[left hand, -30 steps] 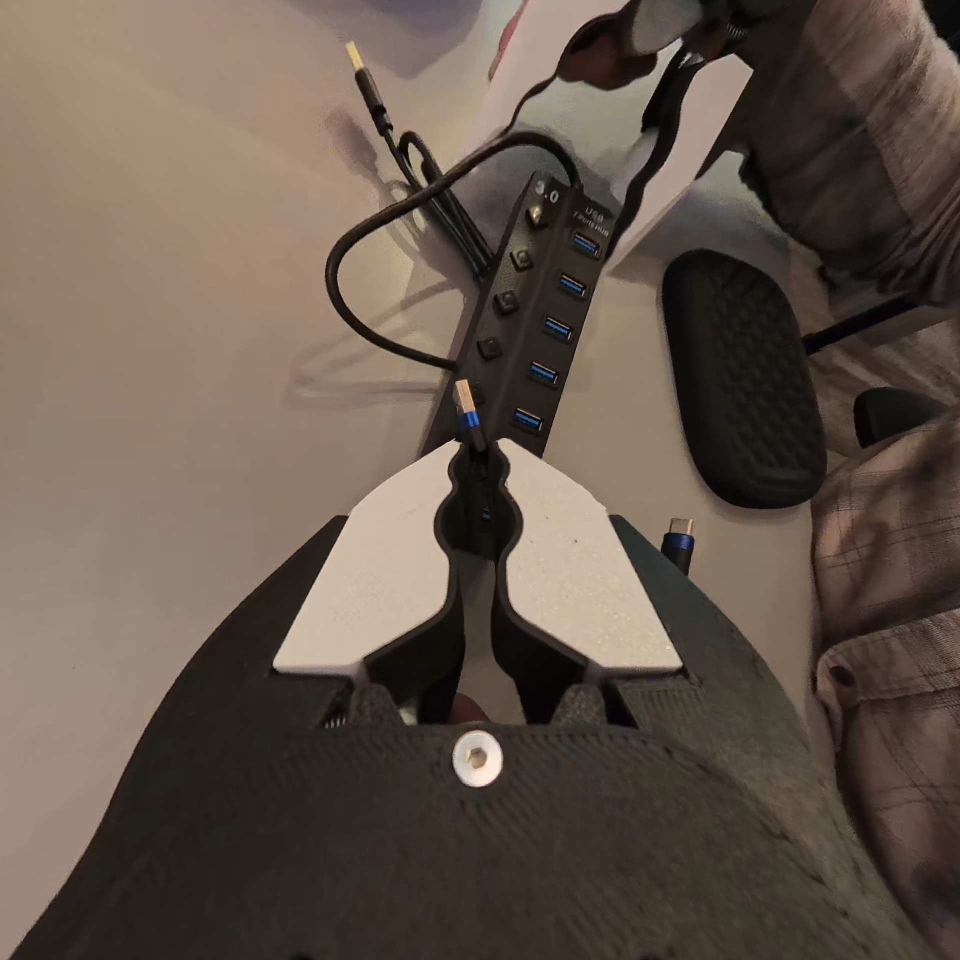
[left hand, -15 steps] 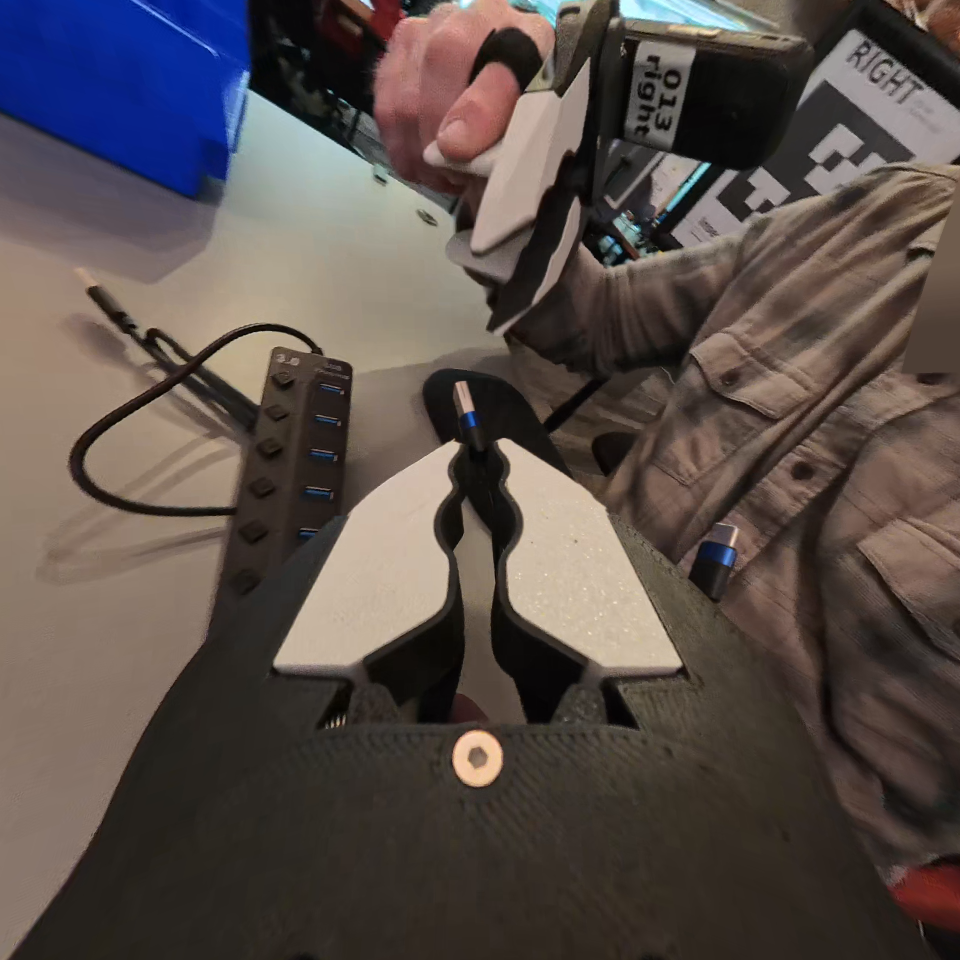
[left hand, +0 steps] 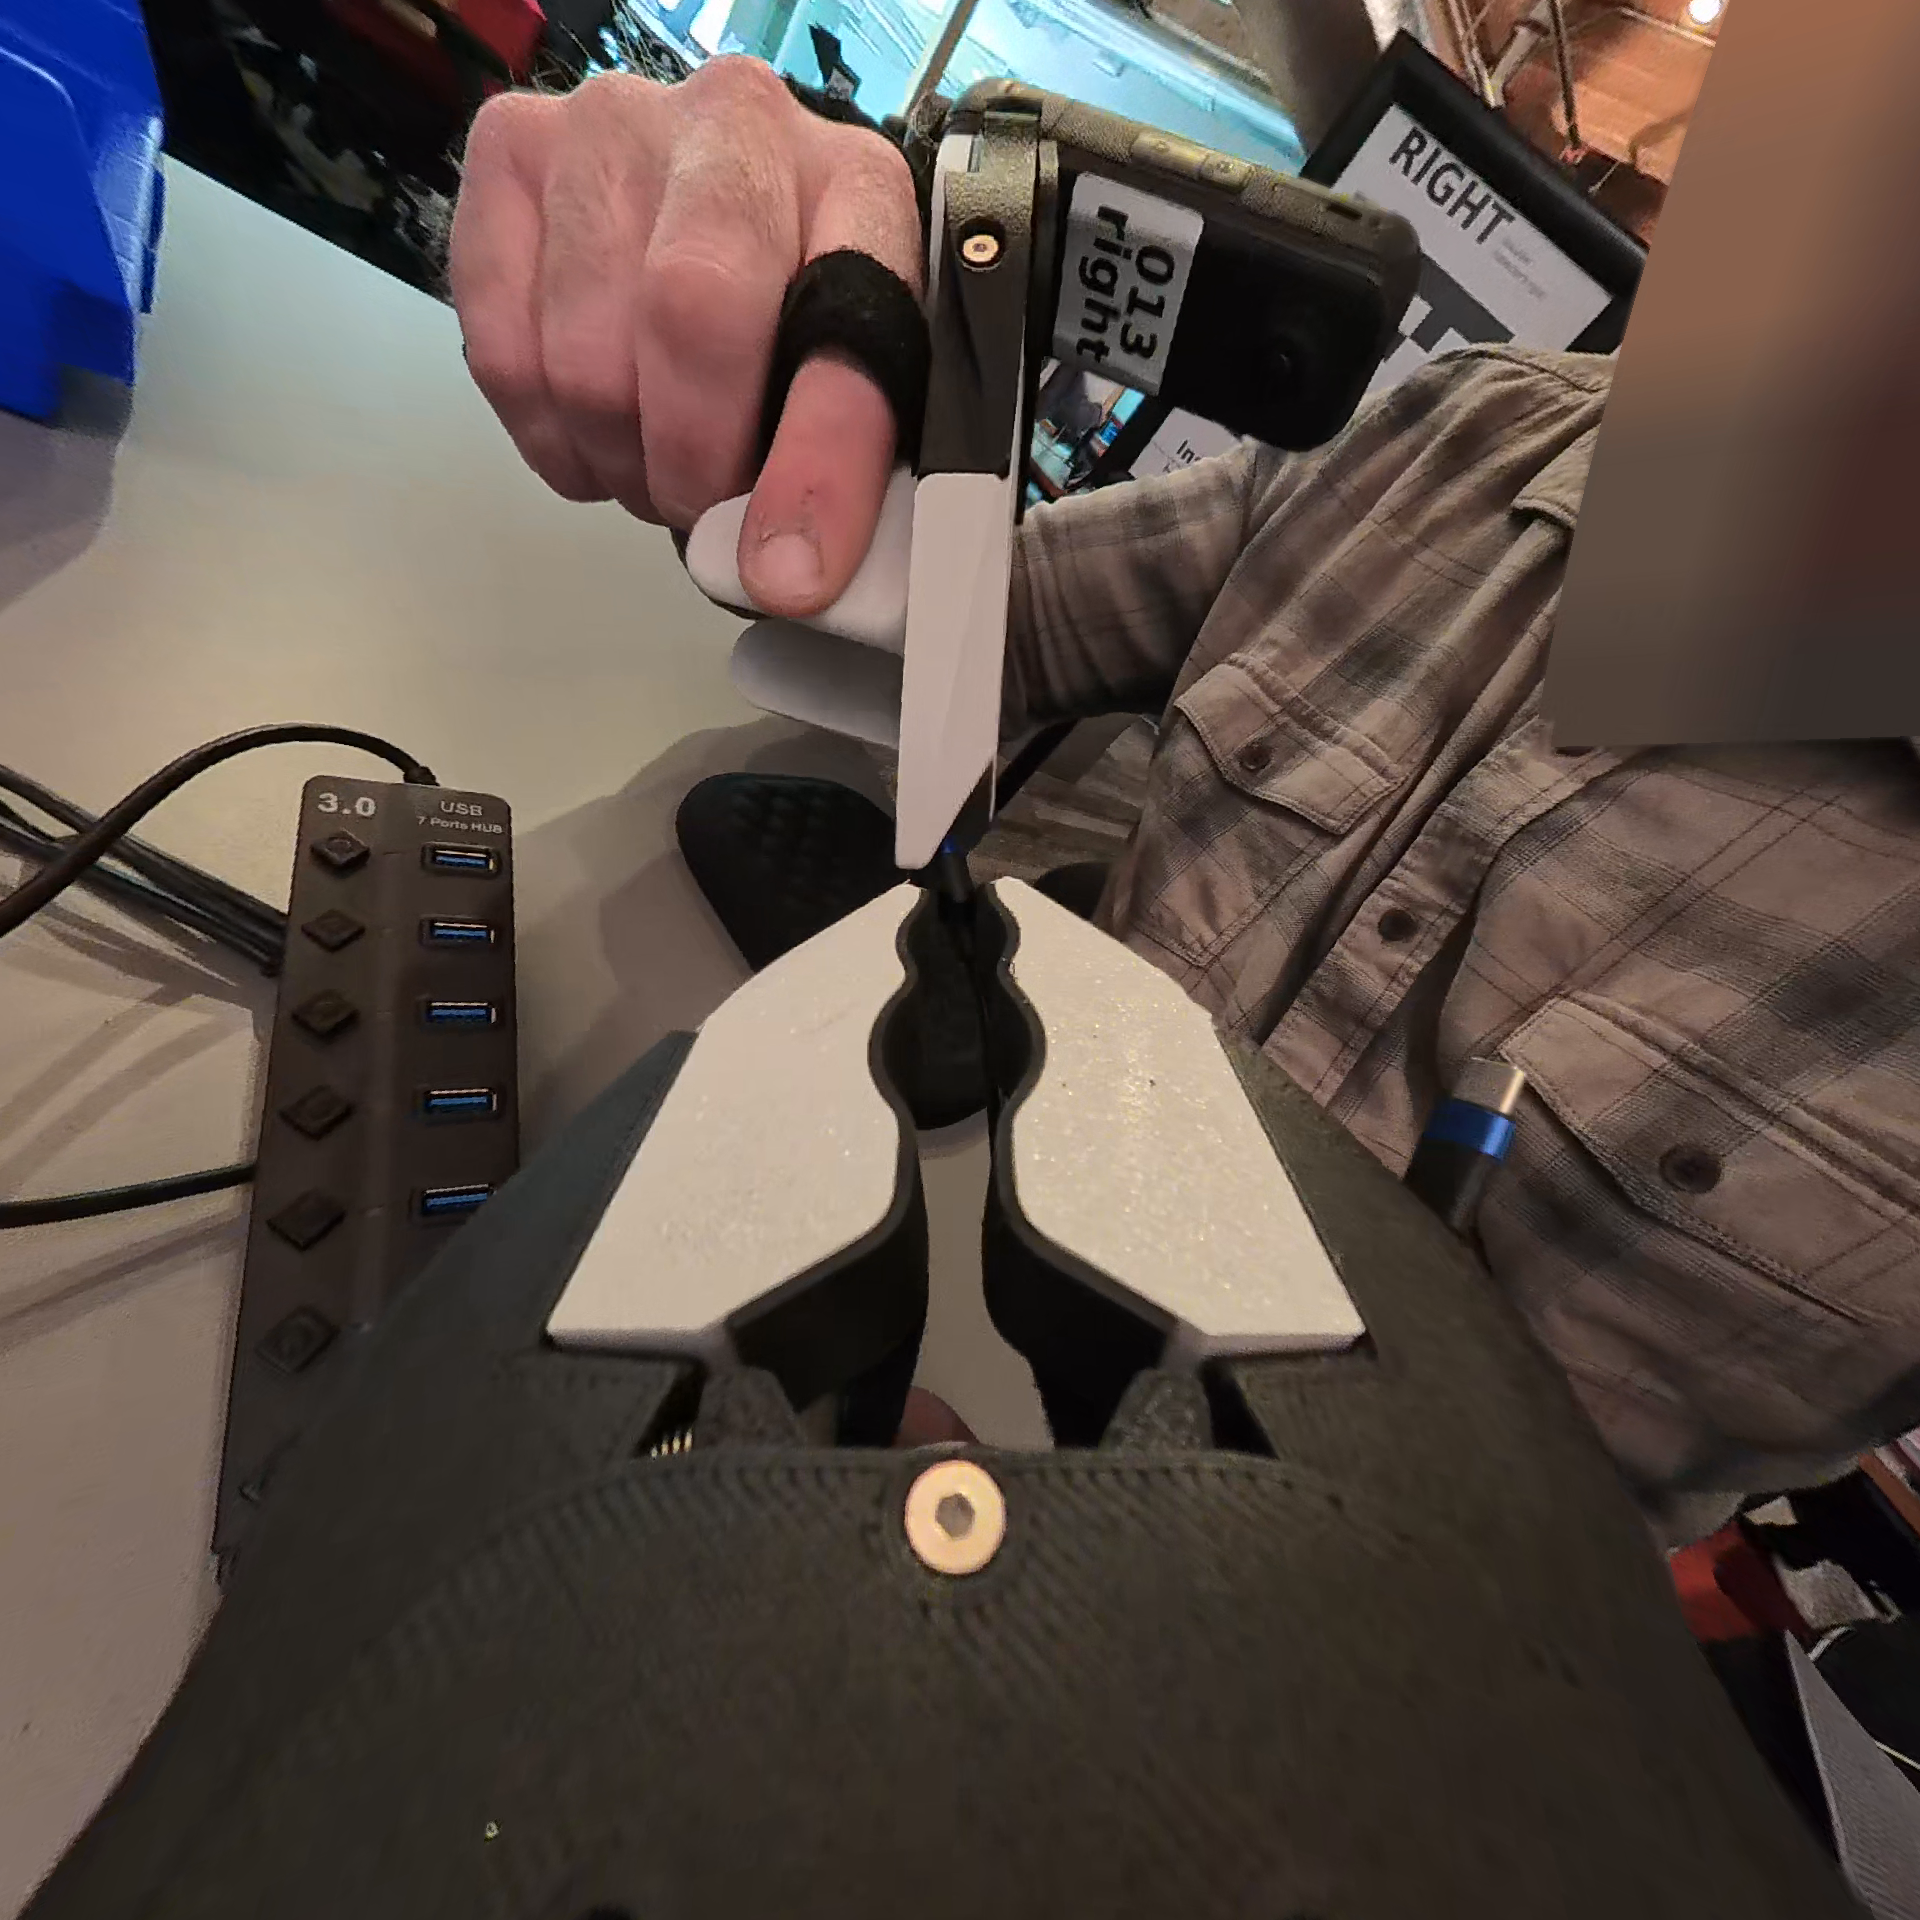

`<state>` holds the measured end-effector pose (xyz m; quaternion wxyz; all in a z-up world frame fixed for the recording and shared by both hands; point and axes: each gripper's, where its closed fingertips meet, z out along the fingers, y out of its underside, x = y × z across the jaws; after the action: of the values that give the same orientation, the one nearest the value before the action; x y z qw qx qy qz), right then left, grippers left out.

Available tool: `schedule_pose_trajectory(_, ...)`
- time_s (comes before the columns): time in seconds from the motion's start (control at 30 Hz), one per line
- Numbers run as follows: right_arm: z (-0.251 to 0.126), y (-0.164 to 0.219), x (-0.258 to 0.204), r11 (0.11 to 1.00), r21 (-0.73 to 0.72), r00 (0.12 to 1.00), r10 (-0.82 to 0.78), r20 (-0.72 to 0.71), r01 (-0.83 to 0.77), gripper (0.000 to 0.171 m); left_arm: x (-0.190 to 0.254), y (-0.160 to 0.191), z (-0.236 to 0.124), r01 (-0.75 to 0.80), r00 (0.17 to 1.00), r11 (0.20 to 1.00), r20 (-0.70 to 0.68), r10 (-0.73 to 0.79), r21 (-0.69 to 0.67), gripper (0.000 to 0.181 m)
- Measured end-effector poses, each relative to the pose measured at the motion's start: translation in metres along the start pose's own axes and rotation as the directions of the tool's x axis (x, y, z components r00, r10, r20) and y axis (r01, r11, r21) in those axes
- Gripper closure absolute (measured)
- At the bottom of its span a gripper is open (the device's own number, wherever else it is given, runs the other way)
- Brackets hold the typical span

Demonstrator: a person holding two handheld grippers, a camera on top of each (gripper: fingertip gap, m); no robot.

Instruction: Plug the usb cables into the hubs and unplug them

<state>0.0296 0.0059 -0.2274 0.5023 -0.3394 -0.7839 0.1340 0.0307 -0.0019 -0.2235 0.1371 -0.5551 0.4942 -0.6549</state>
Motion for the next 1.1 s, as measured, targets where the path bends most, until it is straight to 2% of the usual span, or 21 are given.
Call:
schedule_pose_trajectory(0.13, -0.003, 0.001, 0.002, 0.994, 0.040, 0.994, 0.103, 0.020, -0.104, 0.159, -0.002, -0.004, 0.001, -0.005, 1.000, 1.000, 0.000, 0.005, 0.027, 0.174)
schedule_pose_trajectory(0.2, -0.006, 0.000, 0.006, 0.982, 0.088, 0.986, 0.165, 0.029, -0.167, 0.158, -0.007, -0.011, -0.004, -0.014, 0.999, 0.998, 0.038, 0.012, 0.062, 0.166)
schedule_pose_trajectory(0.27, -0.008, 0.001, 0.011, 0.965, 0.131, 0.974, 0.226, 0.029, -0.228, 0.158, -0.016, -0.024, -0.016, -0.049, 0.992, 0.992, 0.124, 0.034, 0.115, 0.146)
schedule_pose_trajectory(0.33, -0.010, 0.002, 0.015, 0.941, 0.173, 0.957, 0.288, 0.046, -0.291, 0.159, -0.028, -0.033, -0.034, -0.115, 0.963, 0.985, 0.260, 0.078, 0.132, 0.145)
schedule_pose_trajectory(0.4, -0.014, -0.002, 0.018, 0.909, 0.233, 0.938, 0.338, 0.071, -0.345, 0.159, -0.040, -0.040, -0.058, -0.219, 0.887, 0.965, 0.441, 0.135, 0.145, 0.146)
schedule_pose_trajectory(0.47, -0.020, -0.008, 0.025, 0.872, 0.297, 0.920, 0.381, 0.091, -0.390, 0.159, -0.058, -0.038, -0.083, -0.273, 0.769, 0.957, 0.620, 0.157, 0.096, 0.151)
schedule_pose_trajectory(0.57, -0.026, -0.009, 0.039, 0.820, 0.355, 0.891, 0.442, 0.103, -0.448, 0.158, -0.070, -0.014, -0.111, -0.230, 0.620, 0.973, 0.766, 0.167, -0.025, 0.152)
schedule_pose_trajectory(0.67, -0.026, 0.005, 0.050, 0.803, 0.341, 0.867, 0.489, 0.094, -0.489, 0.158, -0.051, 0.006, -0.132, -0.247, 0.506, 0.963, 0.833, 0.222, -0.107, 0.156)
schedule_pose_trajectory(0.73, -0.024, 0.013, 0.053, 0.788, 0.326, 0.849, 0.517, 0.113, -0.523, 0.158, -0.016, 0.009, -0.129, -0.298, 0.521, 0.949, 0.816, 0.249, -0.099, 0.158)
schedule_pose_trajectory(0.8, -0.018, 0.020, 0.054, 0.776, 0.310, 0.834, 0.535, 0.135, -0.549, 0.158, 0.021, 0.001, -0.111, -0.407, 0.489, 0.901, 0.797, 0.355, -0.152, 0.152)
schedule_pose_trajectory(0.9, -0.007, 0.022, 0.053, 0.767, 0.296, 0.822, 0.541, 0.178, -0.569, 0.158, 0.054, -0.028, -0.072, -0.549, 0.367, 0.804, 0.798, 0.478, -0.229, 0.135)
schedule_pose_trajectory(1.0, 0.002, 0.015, 0.054, 0.752, 0.316, 0.816, 0.537, 0.215, -0.578, 0.158, 0.050, -0.050, -0.048, -0.575, 0.235, 0.748, 0.808, 0.540, -0.332, 0.133)
schedule_pose_trajectory(1.03, 0.003, 0.012, 0.055, 0.746, 0.327, 0.815, 0.535, 0.222, -0.580, 0.158, 0.045, -0.057, -0.047, -0.577, 0.182, 0.734, 0.820, 0.543, -0.358, 0.135)
schedule_pose_trajectory(1.1, 0.005, 0.006, 0.056, 0.739, 0.346, 0.815, 0.530, 0.233, -0.579, 0.158, 0.027, -0.058, -0.048, -0.523, 0.126, 0.726, 0.802, 0.584, -0.447, 0.133)
